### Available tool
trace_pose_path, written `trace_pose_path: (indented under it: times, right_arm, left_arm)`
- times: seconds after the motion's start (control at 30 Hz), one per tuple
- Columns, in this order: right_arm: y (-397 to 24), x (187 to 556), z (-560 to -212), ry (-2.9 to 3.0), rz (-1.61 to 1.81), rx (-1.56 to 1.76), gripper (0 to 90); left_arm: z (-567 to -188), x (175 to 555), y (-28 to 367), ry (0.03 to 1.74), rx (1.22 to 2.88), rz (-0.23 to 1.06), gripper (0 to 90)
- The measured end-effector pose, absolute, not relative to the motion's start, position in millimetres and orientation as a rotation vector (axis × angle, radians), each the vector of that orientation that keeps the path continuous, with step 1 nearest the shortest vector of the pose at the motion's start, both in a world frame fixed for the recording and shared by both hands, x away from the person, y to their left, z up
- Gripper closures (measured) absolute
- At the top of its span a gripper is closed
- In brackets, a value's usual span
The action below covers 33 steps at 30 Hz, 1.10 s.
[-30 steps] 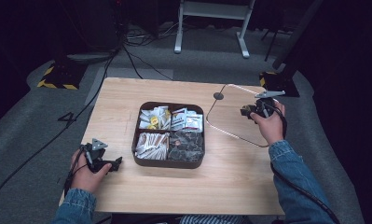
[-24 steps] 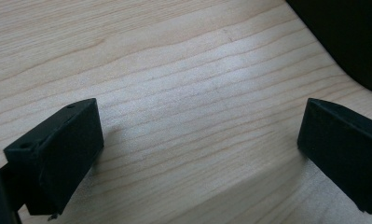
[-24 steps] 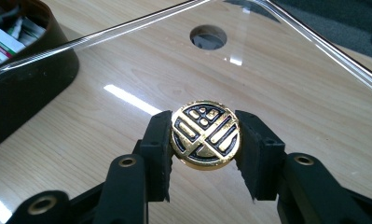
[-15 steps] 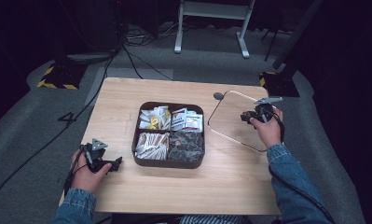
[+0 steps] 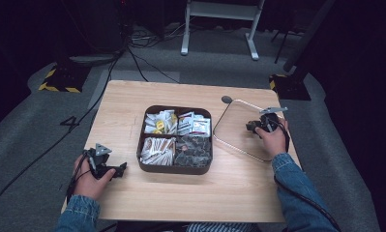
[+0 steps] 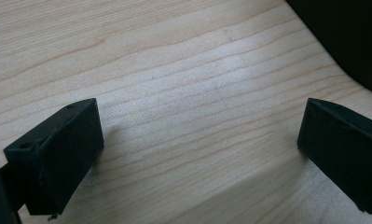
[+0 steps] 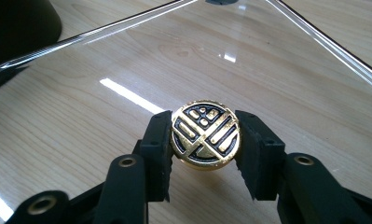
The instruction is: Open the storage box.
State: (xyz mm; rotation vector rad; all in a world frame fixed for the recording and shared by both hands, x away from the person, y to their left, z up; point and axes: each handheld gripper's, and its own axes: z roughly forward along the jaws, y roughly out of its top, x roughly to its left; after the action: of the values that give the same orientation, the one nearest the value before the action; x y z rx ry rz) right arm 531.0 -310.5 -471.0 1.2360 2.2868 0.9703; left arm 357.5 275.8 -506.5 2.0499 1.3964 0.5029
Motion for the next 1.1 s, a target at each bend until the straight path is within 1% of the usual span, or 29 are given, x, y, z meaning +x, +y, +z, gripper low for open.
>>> trace_pose_path:
  times: [0.4,0.83,1.03,1.1]
  right_arm:
    - [-307,527,-488,2.288,0.963,1.227,58.8]
    - [-306,525,-491,2.263,0.991,1.235,58.3]
    - [-304,521,-489,2.259,0.999,1.271,43.5]
    - [-304,518,-487,2.252,1.006,1.268,41.8]
  left_arm:
    - [-506,358,276,1.396,2.049,0.496,0.5]
    - [-506,358,275,1.400,2.051,0.501,0.1]
    - [-506,358,275,1.400,2.050,0.502,0.1]
    - [-506,358,275,1.401,2.051,0.502,0.1]
